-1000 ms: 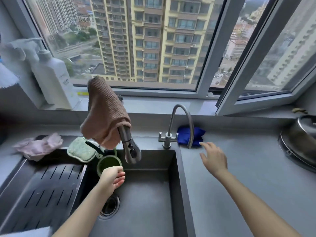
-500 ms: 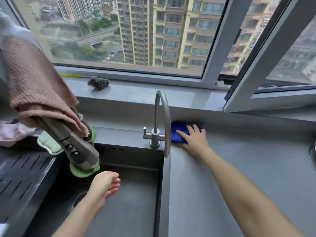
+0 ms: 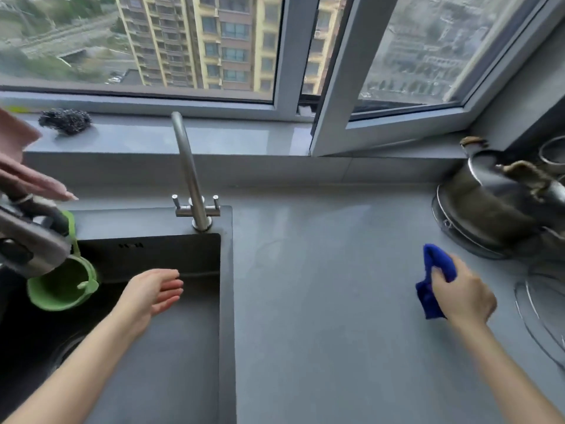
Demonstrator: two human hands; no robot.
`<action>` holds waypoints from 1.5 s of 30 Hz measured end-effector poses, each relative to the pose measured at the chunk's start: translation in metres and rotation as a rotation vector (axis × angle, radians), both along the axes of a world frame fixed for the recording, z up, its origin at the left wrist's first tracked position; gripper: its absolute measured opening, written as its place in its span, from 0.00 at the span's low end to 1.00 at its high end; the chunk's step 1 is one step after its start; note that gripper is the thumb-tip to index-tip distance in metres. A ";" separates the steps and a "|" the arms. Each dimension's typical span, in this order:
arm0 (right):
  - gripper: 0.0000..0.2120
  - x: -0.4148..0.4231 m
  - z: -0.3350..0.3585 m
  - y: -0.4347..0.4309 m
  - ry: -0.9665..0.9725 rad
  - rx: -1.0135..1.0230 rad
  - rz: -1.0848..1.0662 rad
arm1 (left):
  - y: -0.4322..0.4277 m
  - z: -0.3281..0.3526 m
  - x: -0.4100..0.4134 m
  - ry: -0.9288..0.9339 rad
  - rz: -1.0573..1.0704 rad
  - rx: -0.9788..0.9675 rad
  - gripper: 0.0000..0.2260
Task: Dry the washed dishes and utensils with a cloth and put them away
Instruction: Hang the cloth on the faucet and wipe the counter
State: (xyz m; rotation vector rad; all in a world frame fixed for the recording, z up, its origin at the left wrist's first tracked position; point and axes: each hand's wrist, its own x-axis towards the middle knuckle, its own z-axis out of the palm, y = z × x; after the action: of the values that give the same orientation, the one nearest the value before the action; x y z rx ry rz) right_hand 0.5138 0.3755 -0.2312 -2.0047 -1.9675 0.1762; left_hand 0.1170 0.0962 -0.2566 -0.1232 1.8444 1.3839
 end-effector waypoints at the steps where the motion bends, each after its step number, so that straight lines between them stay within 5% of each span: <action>1: 0.16 0.035 -0.008 -0.002 -0.047 -0.054 -0.086 | 0.001 0.000 0.004 -0.008 -0.012 0.009 0.06; 7: 0.27 0.072 -0.061 -0.040 -0.115 -0.074 -0.121 | -0.002 -0.006 0.041 -0.041 -0.040 0.001 0.07; 18: 0.27 -0.150 -0.072 -0.187 -0.046 0.019 0.769 | -0.064 0.009 0.065 0.008 0.020 0.024 0.02; 22: 0.26 -0.202 -0.061 -0.239 0.088 -0.159 1.026 | -0.089 0.017 0.061 0.037 0.067 0.034 0.02; 28: 0.23 -0.146 -0.027 -0.217 0.528 -0.193 0.716 | -0.114 0.023 0.058 0.061 0.082 0.053 0.03; 34: 0.26 0.038 -0.014 -0.171 0.177 0.046 0.238 | -0.118 0.016 0.064 0.051 0.022 0.044 0.05; 39: 0.39 0.103 -0.078 -0.181 -0.110 -0.074 0.190 | -0.112 0.010 0.077 0.029 -0.031 0.050 0.04; 45: 0.21 -0.048 -0.097 -0.261 0.025 0.070 0.566 | -0.120 0.018 0.076 0.038 -0.014 0.070 0.03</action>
State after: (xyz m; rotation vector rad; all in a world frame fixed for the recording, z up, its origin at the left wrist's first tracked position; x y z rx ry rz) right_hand 0.4657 0.1149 -0.3283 -1.3494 -2.4356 0.2544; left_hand 0.1935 -0.0235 -0.2391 -0.0488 1.8227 1.4483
